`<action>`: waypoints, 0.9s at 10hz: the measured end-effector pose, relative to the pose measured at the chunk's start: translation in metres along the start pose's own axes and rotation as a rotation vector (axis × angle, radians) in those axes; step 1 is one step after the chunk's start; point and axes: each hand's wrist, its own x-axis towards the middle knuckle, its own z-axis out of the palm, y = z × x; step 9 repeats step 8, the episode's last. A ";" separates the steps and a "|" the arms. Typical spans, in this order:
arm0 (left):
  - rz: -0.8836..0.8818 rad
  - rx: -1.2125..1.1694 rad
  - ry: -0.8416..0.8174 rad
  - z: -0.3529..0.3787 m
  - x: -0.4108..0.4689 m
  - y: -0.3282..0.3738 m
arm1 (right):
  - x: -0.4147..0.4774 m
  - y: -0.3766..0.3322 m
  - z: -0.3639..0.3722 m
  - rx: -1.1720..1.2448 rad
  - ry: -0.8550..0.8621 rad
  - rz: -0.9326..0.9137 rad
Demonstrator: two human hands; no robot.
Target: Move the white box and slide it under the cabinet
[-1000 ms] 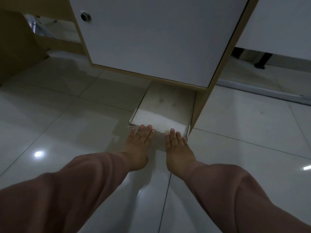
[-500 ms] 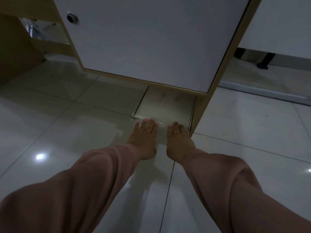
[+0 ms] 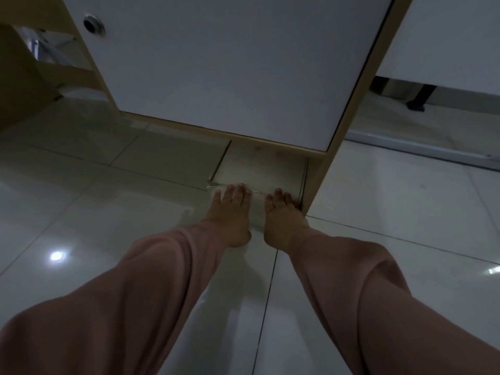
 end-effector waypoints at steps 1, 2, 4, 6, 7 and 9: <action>-0.009 -0.007 -0.008 -0.003 0.005 0.000 | 0.005 0.002 -0.003 -0.014 -0.033 0.005; -0.016 0.006 -0.021 -0.005 0.007 0.002 | 0.008 0.005 -0.008 -0.018 -0.071 0.001; -0.006 -0.110 -0.033 0.005 -0.003 0.000 | -0.008 0.006 0.002 0.020 -0.046 -0.013; 0.007 -0.088 -0.128 0.030 -0.028 0.014 | -0.039 0.013 0.014 0.172 -0.057 0.006; 0.026 -0.104 -0.105 0.022 -0.040 0.026 | -0.060 0.019 0.013 0.215 -0.047 0.018; 0.078 -0.160 -0.042 0.003 -0.053 0.048 | -0.079 0.028 0.004 0.253 0.011 0.059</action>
